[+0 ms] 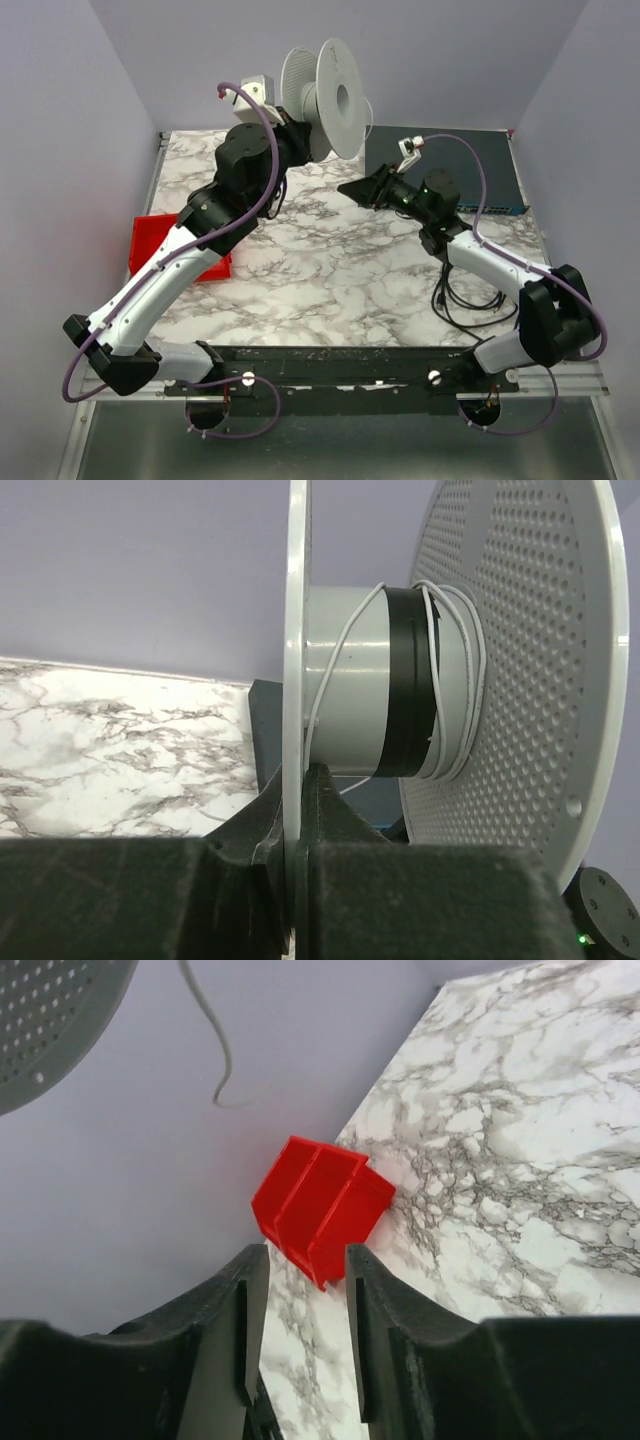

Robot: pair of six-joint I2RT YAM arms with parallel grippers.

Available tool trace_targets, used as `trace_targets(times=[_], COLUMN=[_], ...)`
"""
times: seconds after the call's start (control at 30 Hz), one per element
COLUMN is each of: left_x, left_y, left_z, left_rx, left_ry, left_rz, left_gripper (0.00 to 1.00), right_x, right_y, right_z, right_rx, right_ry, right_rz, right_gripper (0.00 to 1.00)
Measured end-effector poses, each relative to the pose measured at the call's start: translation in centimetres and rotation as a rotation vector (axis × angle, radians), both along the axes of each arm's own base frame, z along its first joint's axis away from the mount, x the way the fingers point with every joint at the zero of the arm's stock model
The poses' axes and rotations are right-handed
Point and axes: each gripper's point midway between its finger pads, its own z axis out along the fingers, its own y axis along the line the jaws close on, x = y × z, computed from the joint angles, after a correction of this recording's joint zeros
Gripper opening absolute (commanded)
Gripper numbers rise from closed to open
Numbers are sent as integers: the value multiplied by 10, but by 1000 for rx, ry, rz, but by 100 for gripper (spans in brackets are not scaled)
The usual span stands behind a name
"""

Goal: Wrap the cables

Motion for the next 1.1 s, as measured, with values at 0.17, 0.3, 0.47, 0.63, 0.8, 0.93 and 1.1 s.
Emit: trace_targets(times=[0.17,0.3,0.47,0.63,0.8,0.93,1.1], left_x=[-2,-5,-6,-7,-9,-11,-12], left_y=[-4,-7,-14,-20,-26,-30,-34], left_z=[13,23,28,25,27,29,32], left_rx=[-13,-29,-37,-24,-25,-25,-24], left_ry=[-8,-8,-2,20,24,24,25], left_rz=[-5,-14,-26,-38,-53,-61,-70], left_gripper=[0,0,0,0,0,0,0], right_x=[15,18,23,39,49,49,53], right_y=[-4,5,21,13,7,9,9], right_z=[9,19,29,37,57,63,64], right_rx=[35,54,74,110,185,215,235], right_ry=[-36,-80,-124,-171,-254,-295,-320], right_rz=[-118,-180,-224,-320,-395,-423,-474], right_gripper=[46,48,52,56,59,61,62])
